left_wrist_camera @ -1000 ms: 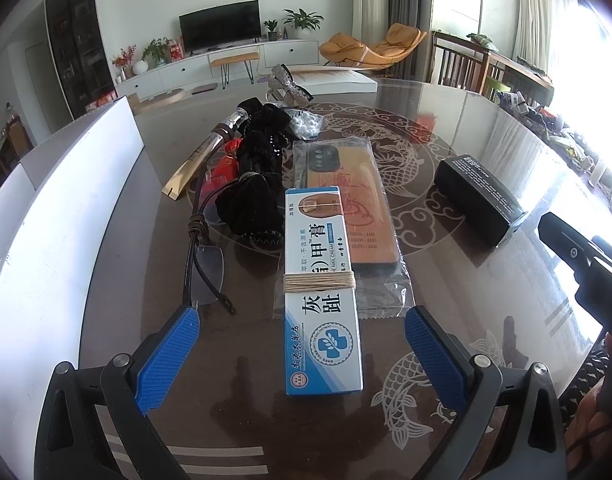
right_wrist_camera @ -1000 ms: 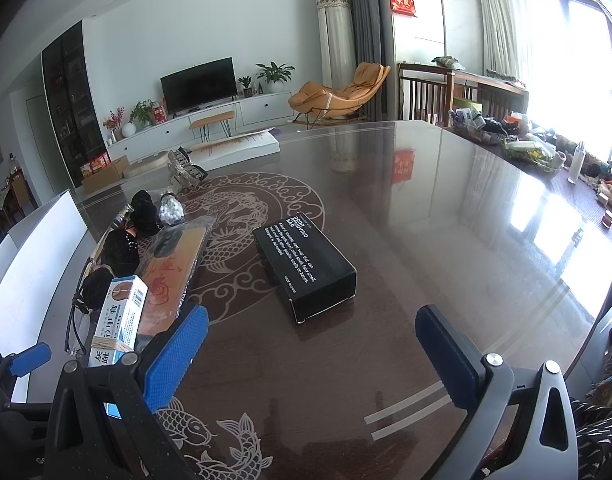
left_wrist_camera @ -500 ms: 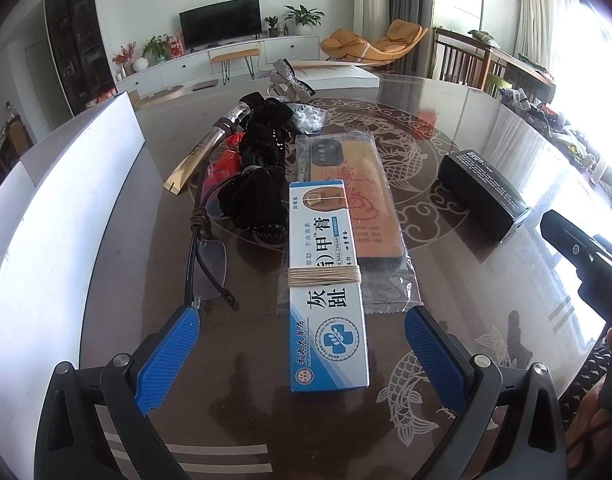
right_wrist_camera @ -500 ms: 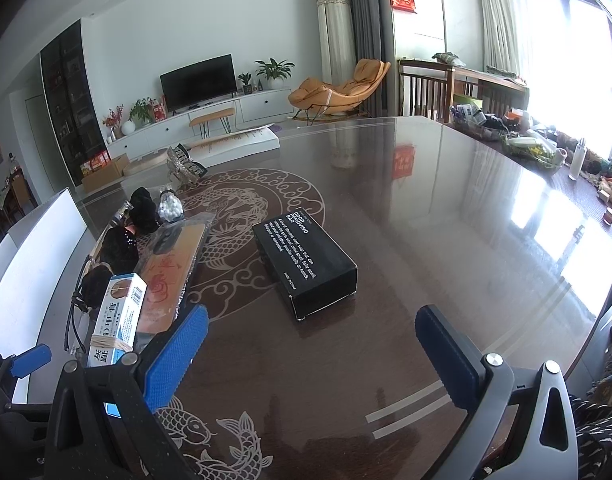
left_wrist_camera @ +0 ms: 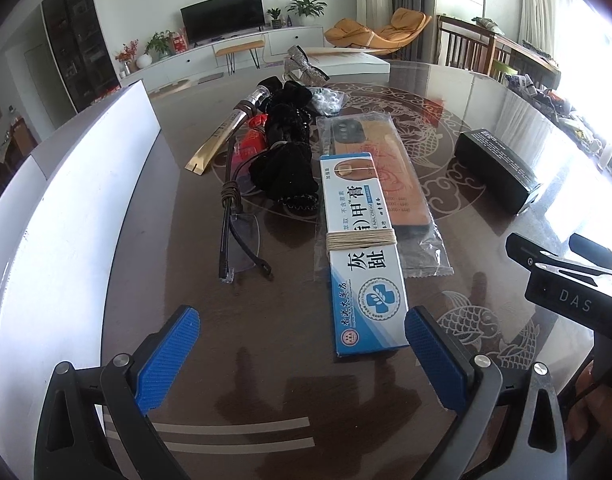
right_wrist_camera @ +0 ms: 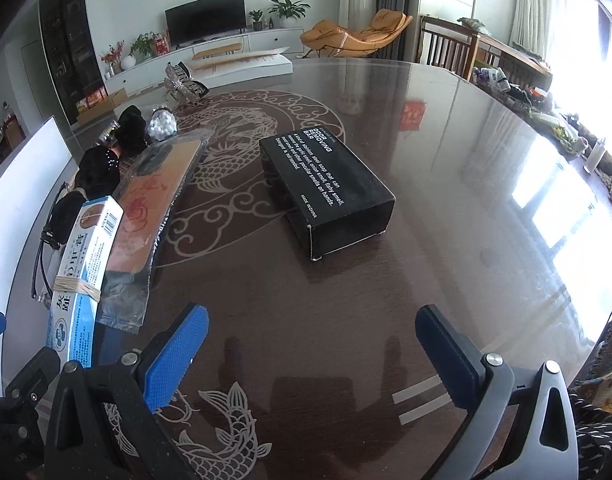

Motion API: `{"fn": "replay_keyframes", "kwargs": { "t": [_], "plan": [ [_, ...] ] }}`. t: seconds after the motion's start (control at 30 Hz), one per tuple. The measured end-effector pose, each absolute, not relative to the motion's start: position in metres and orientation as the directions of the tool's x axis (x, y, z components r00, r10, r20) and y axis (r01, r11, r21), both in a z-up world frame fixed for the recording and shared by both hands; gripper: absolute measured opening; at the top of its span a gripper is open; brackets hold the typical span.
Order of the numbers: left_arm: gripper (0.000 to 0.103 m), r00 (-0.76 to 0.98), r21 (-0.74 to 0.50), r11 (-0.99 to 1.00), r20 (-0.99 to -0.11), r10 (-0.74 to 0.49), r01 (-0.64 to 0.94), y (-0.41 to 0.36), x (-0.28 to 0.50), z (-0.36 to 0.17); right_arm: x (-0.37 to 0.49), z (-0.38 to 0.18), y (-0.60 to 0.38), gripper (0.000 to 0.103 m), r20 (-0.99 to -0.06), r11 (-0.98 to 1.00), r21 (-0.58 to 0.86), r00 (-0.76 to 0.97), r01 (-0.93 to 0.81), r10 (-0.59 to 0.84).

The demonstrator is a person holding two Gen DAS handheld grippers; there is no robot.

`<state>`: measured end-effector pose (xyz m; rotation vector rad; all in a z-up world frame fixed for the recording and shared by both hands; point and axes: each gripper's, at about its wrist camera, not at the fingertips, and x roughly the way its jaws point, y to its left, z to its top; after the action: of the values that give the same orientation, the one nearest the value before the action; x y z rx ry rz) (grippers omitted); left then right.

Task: Organize objects
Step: 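Move the left tool toward the blue-and-white nail cream box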

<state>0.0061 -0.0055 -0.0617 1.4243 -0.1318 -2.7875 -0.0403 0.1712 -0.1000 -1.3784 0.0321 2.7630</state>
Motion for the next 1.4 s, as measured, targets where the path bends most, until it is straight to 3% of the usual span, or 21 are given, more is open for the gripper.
{"fn": "replay_keyframes", "kwargs": {
  "t": [1.4],
  "plan": [
    [0.103, -0.544, 0.081, -0.997, -0.837, -0.058, -0.018, -0.027, 0.014, -0.071, -0.050, -0.115, 0.173, 0.103, -0.853, -0.998, -0.011, -0.521, -0.070, 0.046]
  ]
}}
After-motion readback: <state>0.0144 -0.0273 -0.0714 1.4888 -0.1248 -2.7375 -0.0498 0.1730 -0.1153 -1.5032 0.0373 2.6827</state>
